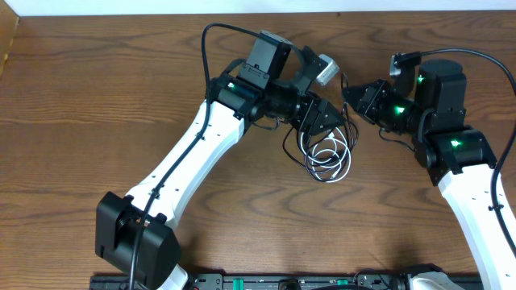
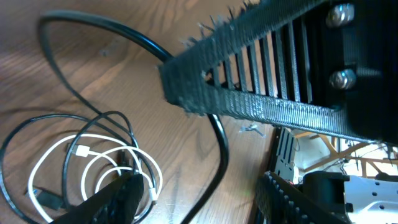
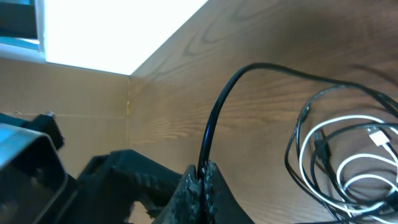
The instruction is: Untangle cables
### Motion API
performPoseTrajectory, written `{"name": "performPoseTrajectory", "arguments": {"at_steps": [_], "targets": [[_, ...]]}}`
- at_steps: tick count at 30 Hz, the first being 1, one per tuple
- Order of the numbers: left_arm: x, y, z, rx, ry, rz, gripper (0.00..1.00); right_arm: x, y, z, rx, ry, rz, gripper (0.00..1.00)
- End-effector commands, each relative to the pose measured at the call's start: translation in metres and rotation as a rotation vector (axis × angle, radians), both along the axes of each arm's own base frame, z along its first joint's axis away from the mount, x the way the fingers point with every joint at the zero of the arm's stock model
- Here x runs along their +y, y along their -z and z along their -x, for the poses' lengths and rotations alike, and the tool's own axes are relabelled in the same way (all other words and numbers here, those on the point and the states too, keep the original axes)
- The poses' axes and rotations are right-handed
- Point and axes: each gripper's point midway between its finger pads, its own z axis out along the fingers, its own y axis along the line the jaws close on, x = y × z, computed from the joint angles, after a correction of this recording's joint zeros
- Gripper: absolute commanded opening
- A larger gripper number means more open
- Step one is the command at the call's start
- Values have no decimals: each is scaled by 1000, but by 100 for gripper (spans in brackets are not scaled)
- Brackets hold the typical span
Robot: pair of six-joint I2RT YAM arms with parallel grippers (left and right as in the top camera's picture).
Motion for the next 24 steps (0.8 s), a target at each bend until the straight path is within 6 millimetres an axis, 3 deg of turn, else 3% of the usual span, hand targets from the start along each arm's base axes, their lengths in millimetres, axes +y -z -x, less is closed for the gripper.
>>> {"name": "performPoseTrajectory", "arguments": {"at_steps": [1, 8, 12, 16, 19, 20, 22, 24], "targets": [[-8, -5, 8, -14, 42, 25, 61, -3, -7, -3, -36, -9, 1, 1], [-16, -4, -3, -103, 4, -2, 34, 1, -10, -2, -43, -27, -17, 1], [-15, -2, -6, -110, -11, -17, 8, 0, -10, -2, -45, -26, -16, 1], [-14, -7, -10, -82, -51, -7, 8, -8, -8, -7, -52, 9, 9, 1], [-8, -26, -18, -58, -118, 37, 8, -21, -3, -13, -71, 54, 80, 3], [-5, -36, -21, -65, -137, 55, 7, -27, 0, -15, -74, 73, 110, 7], [3, -62, -25, -94, -171, 98, 7, -38, 8, -18, -67, 113, 172, 28], [13, -93, -28, -134, -205, 148, 8, -48, 17, -18, -41, 152, 220, 43]]}}
